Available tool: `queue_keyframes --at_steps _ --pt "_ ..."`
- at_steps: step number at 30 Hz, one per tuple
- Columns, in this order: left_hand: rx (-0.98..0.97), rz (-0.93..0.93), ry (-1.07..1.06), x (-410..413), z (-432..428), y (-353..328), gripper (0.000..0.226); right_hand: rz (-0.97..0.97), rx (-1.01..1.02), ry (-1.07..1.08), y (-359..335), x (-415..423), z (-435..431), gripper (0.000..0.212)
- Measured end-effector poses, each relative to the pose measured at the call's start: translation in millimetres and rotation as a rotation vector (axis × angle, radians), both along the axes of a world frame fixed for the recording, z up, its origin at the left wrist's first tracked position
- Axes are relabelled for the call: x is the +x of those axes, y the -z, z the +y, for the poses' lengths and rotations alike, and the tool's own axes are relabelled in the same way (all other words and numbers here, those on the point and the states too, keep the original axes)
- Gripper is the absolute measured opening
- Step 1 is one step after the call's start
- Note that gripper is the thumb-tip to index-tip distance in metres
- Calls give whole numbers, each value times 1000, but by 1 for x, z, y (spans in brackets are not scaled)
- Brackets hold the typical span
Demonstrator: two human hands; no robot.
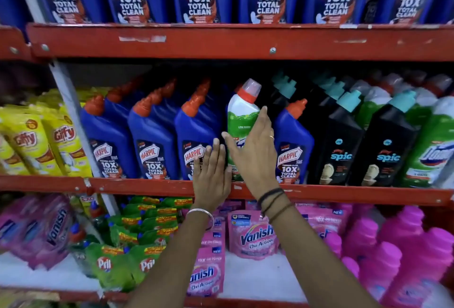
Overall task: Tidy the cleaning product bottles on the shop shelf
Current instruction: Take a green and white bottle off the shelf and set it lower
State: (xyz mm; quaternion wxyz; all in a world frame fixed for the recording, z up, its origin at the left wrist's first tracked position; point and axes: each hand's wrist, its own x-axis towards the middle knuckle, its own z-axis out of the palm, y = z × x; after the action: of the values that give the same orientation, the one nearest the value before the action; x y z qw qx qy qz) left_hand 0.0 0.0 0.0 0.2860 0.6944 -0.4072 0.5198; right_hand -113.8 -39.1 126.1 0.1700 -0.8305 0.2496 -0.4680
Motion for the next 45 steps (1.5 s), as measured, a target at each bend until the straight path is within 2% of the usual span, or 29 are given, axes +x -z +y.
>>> queue_keyframes --at_steps 3,5,12,18,22,26,35,40,45 --pt "-8 -16 -81 5 -3 0 57 8 8 131 -6 8 -4 100" --pt "-31 -38 -74 6 -5 5 57 14 12 173 -8 12 -9 95" --pt "12 18 -52 5 -3 3 57 -179 119 42 -6 -3 -13 84" --pt "20 40 -30 4 2 -2 58 -471 57 12 5 -50 1 85" --pt "53 11 -44 2 4 -2 61 -521 47 -43 22 -82 2 82" --pt "77 8 -59 2 5 -3 67 -405 119 -72 65 -102 7 86" --pt "98 -57 -41 7 6 2 64 28 503 35 196 -103 -16 84" --pt "90 -44 -54 9 5 6 62 121 565 90 241 -97 -24 76" --pt "74 -49 -35 10 3 6 67 154 563 135 255 -95 -23 78"
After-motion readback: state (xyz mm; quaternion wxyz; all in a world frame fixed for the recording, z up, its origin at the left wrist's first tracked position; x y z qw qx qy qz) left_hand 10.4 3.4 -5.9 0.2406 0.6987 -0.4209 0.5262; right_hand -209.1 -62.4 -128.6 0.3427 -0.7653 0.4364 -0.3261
